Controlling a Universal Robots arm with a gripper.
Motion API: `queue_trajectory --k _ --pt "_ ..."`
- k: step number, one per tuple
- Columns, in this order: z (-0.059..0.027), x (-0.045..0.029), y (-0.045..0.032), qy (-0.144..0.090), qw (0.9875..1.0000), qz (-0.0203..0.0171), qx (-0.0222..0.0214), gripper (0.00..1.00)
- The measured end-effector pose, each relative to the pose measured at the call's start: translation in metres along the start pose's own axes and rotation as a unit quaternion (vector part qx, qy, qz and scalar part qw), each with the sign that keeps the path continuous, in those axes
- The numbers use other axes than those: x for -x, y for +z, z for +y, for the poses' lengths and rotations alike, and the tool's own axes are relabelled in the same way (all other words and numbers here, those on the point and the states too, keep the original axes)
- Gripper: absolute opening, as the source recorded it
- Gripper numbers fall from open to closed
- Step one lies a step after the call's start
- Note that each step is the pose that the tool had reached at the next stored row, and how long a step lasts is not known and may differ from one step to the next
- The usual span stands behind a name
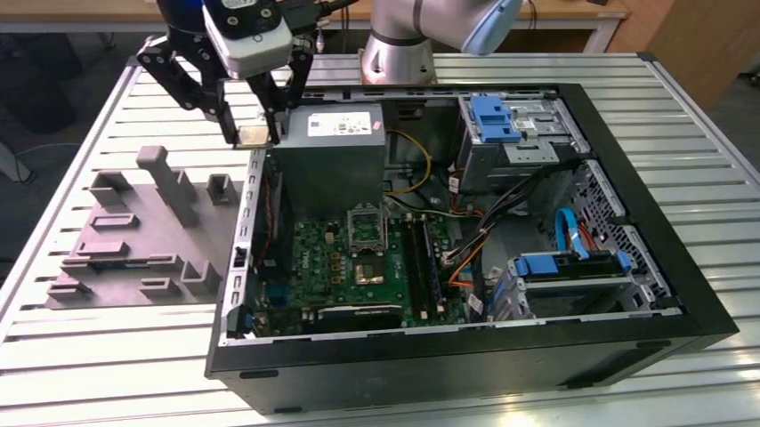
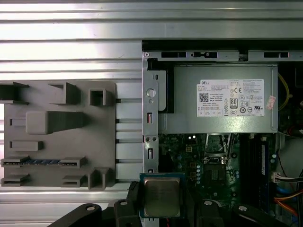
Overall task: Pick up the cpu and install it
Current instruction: 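Pick up the cpu and move it towards the insertion slot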
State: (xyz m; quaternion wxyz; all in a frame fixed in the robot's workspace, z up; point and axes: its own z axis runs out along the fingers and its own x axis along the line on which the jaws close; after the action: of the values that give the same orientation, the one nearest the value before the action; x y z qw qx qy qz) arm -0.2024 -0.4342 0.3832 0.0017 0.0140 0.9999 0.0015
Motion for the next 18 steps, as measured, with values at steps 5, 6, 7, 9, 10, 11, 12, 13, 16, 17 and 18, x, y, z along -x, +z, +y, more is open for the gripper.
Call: queue_trajectory --k 5,6,7,9,10,11,12,13,16,17,18 --pt "-0.0054 0.0007 0.0001 0.000 1.0000 0.0002 -0.0001 0.47" --pt "-0.0071 0.0014 0.0003 0.000 1.0000 0.0004 0.0000 0.47" --pt "-0.0086 0.0025 0.0005 0.000 1.0000 0.0006 0.0000 0.47" --pt "-0.0105 0.0069 0.0011 0.000 1.0000 0.0011 -0.0001 0.47" --pt "-0.0109 0.0102 0.0013 0.000 1.0000 0.0013 -0.0001 0.47" --pt "-0.0111 0.0137 0.0014 0.000 1.0000 0.0016 0.0000 0.47" --pt "-0.0112 0.0178 0.0015 0.000 1.0000 0.0019 -0.0001 0.47" --pt "-0.0111 0.0223 0.0017 0.000 1.0000 0.0023 -0.0001 0.47" --pt "-0.0108 0.0362 0.0020 0.000 1.0000 0.0038 -0.0001 0.47" --pt "-0.0107 0.0407 0.0021 0.000 1.0000 0.0043 -0.0001 0.47" --pt "-0.0106 0.0452 0.0021 0.000 1.0000 0.0048 -0.0002 0.47"
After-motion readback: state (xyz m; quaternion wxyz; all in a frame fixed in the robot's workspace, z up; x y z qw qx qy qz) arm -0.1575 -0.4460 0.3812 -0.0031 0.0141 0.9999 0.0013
